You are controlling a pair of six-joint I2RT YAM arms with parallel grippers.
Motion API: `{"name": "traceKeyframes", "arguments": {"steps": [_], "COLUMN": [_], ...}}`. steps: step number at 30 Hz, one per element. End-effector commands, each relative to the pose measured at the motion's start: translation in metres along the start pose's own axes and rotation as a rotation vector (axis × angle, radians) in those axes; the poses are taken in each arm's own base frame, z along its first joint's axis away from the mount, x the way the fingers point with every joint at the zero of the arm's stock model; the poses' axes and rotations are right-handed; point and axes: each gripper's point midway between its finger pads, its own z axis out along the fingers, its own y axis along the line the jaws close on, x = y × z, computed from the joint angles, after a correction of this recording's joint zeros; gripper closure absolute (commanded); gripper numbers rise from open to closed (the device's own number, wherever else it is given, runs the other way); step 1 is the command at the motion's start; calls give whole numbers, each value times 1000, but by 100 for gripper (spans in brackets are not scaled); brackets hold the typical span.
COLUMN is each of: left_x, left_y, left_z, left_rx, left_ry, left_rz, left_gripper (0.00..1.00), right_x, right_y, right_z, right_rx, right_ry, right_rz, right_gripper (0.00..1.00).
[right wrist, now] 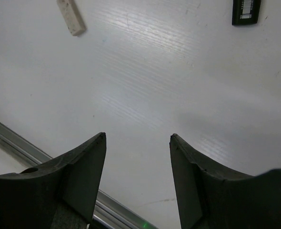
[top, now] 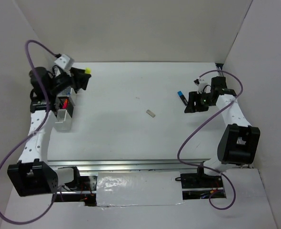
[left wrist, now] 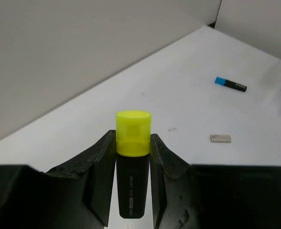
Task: Sort the stationery into containers
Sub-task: Place the stationery into the container
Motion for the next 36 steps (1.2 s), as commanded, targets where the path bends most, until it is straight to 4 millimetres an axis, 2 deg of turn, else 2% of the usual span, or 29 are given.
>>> {"name": "traceKeyframes", "arguments": {"steps": [1,2,3,5,8,11,15,19,21,22,27,31,36], "left_x": [25,28,40,53,67,83,92,105,102,107,114,124,137], "left_y": [24,29,55,78,102,122,143,165,174,180,194,198,198], "left_z": [-23,-30,-43,-59,-73,-77,-82,-86,-88,-89,-92,-94,-92], "left_rx": [88,117,71,30,-3,-21,-45,-68,-82,-88,-103,-88,-70], "left_ry": [19,10,22,19,-2,-6,-22,-19,-32,-32,-37,-29,-16], "left_rz": [15,5,-23,-36,-10,-7,21,67,83,74,80,69,42], "left_gripper": [100,100,100,100,100,100,100,100,100,100,94,80,70], "right_x": [-23,-25,-28,-32,-34,-34,-33,-22,-19,-17,-24,-33,-41], "right_y": [1,0,1,0,-3,-6,-8,-9,-10,-10,-18,-25,-33], "right_z": [1,3,4,8,13,16,19,22,22,22,17,16,19], "right_rx": [-8,-7,-9,-6,9,8,13,16,19,22,52,69,100], "right_ry": [-38,-38,-43,-39,-34,-16,-10,6,12,18,8,4,-11], "right_rz": [2,13,11,18,18,35,44,53,54,54,48,63,65], "right_gripper": [37,37,37,38,38,38,38,38,38,38,38,37,35]}}
